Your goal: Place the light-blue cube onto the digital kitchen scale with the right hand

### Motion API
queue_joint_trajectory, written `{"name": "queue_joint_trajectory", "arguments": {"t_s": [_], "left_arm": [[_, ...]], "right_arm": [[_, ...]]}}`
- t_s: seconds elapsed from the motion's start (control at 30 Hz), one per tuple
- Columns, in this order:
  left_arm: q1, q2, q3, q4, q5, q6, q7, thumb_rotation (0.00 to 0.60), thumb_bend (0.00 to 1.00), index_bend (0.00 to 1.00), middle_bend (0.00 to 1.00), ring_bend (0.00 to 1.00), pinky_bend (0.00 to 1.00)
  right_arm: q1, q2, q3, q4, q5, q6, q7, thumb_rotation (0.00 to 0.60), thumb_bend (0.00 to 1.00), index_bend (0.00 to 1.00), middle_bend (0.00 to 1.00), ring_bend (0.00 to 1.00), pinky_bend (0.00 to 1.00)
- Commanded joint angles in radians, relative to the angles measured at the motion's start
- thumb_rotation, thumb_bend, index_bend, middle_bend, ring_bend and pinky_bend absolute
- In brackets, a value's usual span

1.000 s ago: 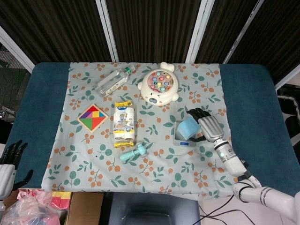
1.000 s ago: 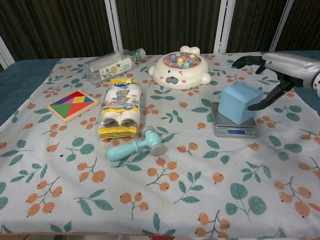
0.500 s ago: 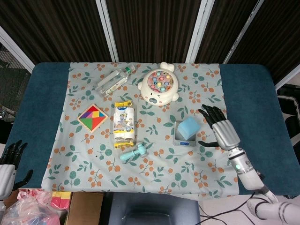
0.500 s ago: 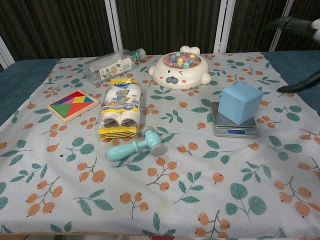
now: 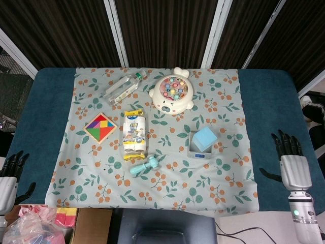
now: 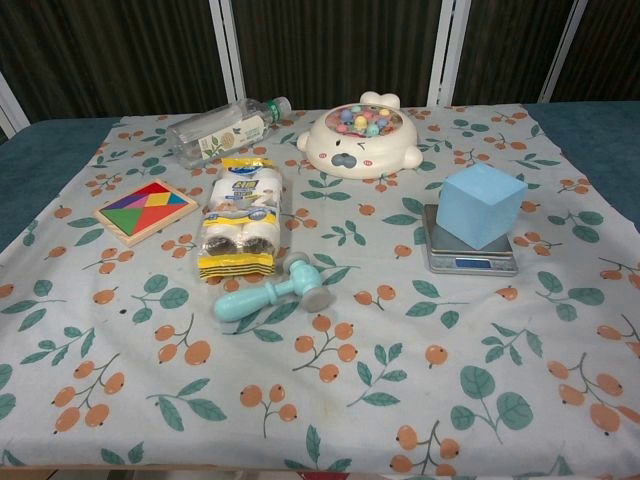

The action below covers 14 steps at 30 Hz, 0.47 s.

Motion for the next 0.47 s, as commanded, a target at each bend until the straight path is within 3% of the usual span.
{"name": "queue_joint_trajectory", "arguments": {"t_s": [0.03,0.47], "left_arm": [[-0.006,-0.003,-0.005,0.003,-0.011,-0.011,0.004,0.6,0.33,0.07,0.0,0.0,0.34],[-0.013,-0.003,-0.003,0.003,-0.009,-0.02,0.001,0.6,0.33,0.07,0.0,0.0,0.34]], "right_arm": [[-0.001,-0.009,-0.008,0.02,-0.011,-0.017,-0.039,0.6,0.15,0.0,0.0,0.0,0.13],[-0.02,-0.002,-0.016,0.007,-0.051,-0.031,-0.041,0.6,0.15,0.0,0.0,0.0,0.13]]}}
